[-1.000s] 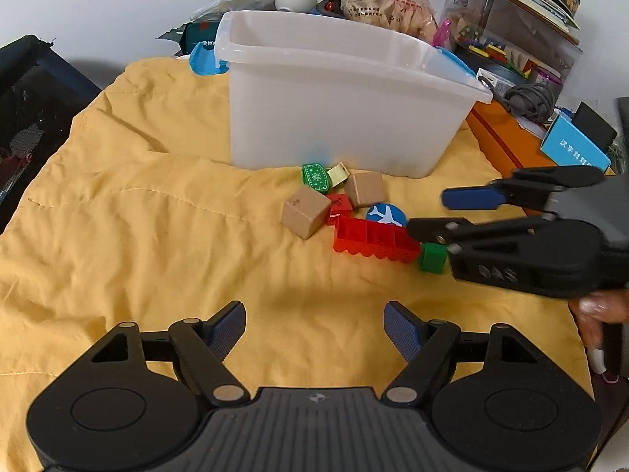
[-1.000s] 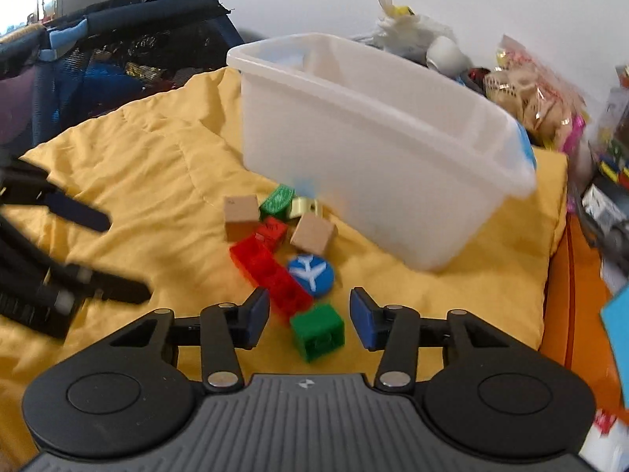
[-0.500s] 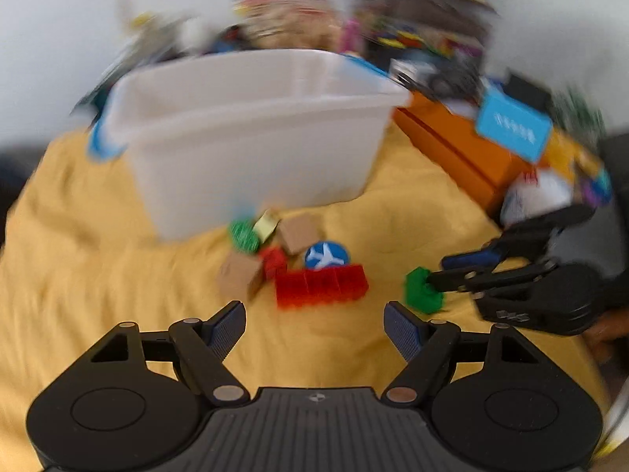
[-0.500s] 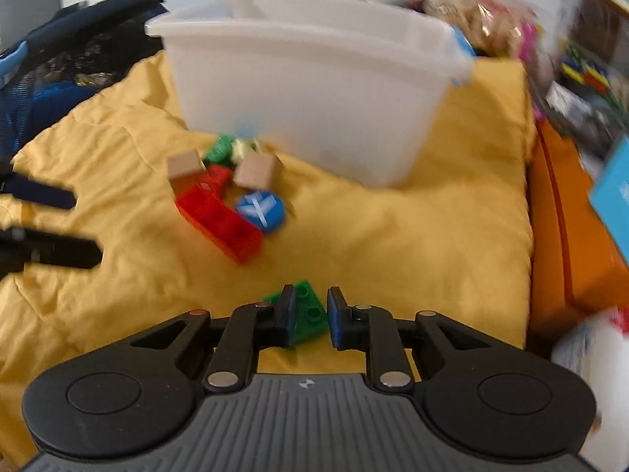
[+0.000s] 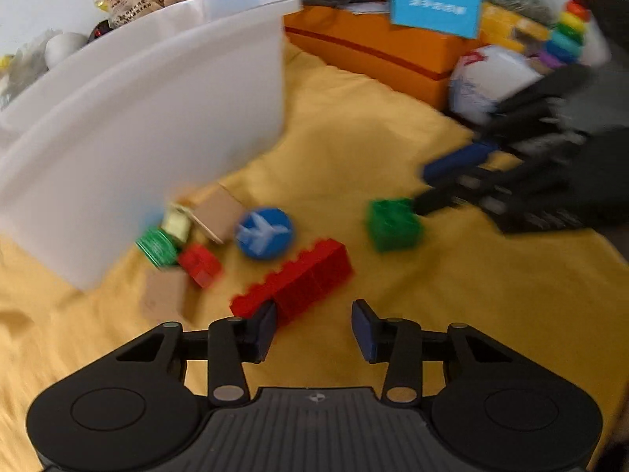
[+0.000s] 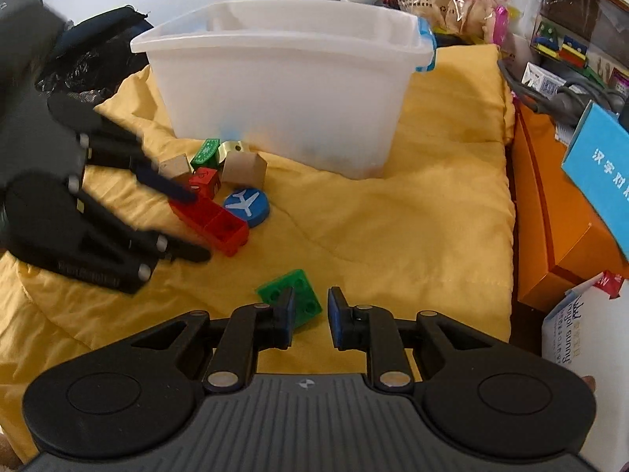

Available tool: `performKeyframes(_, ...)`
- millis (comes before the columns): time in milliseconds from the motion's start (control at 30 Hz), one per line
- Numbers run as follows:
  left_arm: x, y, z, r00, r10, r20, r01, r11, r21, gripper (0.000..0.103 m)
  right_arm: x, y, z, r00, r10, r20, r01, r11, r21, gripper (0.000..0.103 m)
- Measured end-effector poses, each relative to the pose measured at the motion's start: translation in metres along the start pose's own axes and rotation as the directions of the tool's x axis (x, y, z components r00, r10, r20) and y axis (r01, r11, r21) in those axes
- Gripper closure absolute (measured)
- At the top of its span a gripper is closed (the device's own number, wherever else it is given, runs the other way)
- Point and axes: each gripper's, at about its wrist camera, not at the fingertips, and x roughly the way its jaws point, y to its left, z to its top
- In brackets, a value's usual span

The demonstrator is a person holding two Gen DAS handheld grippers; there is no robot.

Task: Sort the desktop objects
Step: 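Move the left tool to the long red brick while the right tool approaches the green brick, then grasp the long red brick with the left tool while the right tool grasps the green square brick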

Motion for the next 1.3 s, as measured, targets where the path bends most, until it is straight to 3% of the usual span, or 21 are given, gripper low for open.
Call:
performKeyframes(100,-0.008,-0.016,-0.026,0.997,-0.074,-0.017,0.072,0.994,-0.077,0.054,0.001,-0.004,0.0,1.0,0.009,-0.001,-0.009,1.0,0.021,0.078)
performKeyframes(233,-0.034,-0.022,-0.04,0.992,-0.123,0.038,0.128,0.978,-0.165,0.052,0.003,-0.006,-0.001,1.0,0.022,-0.006,-0.022,0.999,0.033,0.078)
performKeyframes(333,-0.049,-0.012,-0.024,0.995,-0.039,0.097,0.053,0.988,-0.143,0.051,0.001,-0.005,0.0,1.0,0.023,0.004,-0.023,0.999,0.023,0.078)
performKeyframes(433,-0.048,0.008,0.002,0.992,0.002,0.13,0.015,0.992,-0.128,0.051,0.001,-0.004,0.001,1.0,0.025,0.011,-0.025,1.0,0.017,0.078)
performKeyframes(600,-0.023,0.029,0.034,0.995,0.014,0.097,-0.007,0.998,-0.066,0.054,-0.001,0.0,0.001,0.999,0.032,0.017,-0.032,0.999,0.012,0.078)
performKeyframes(633,-0.017,0.03,0.036,0.996,0.013,0.089,-0.009,0.999,-0.047,0.06,-0.002,0.0,0.0,0.999,0.032,0.02,-0.032,0.999,0.012,0.078)
performKeyframes(700,-0.004,0.031,0.034,0.999,0.009,0.037,-0.009,1.0,-0.025,0.071,-0.005,0.0,-0.002,0.999,0.029,0.021,-0.029,0.999,0.021,0.078)
performKeyframes(733,-0.001,0.029,0.031,1.0,0.011,0.016,-0.011,1.0,-0.012,0.071,-0.006,0.0,-0.002,0.999,0.028,0.02,-0.028,0.999,0.027,0.078)
performKeyframes(967,-0.016,-0.004,0.003,0.998,0.023,0.057,-0.023,1.0,0.005,0.071,-0.011,-0.004,-0.008,1.0,0.014,0.014,-0.015,0.999,0.049,0.076)
performKeyframes(1133,-0.024,-0.008,-0.006,0.998,0.004,0.06,-0.001,0.999,-0.05,0.071,-0.007,-0.004,-0.009,1.0,0.021,0.004,-0.021,0.998,0.053,0.076)
performKeyframes(1300,-0.018,-0.023,-0.017,1.0,-0.017,0.014,0.018,0.998,-0.055,0.071,-0.006,0.001,-0.005,1.0,0.026,0.015,-0.026,0.999,0.035,0.074)
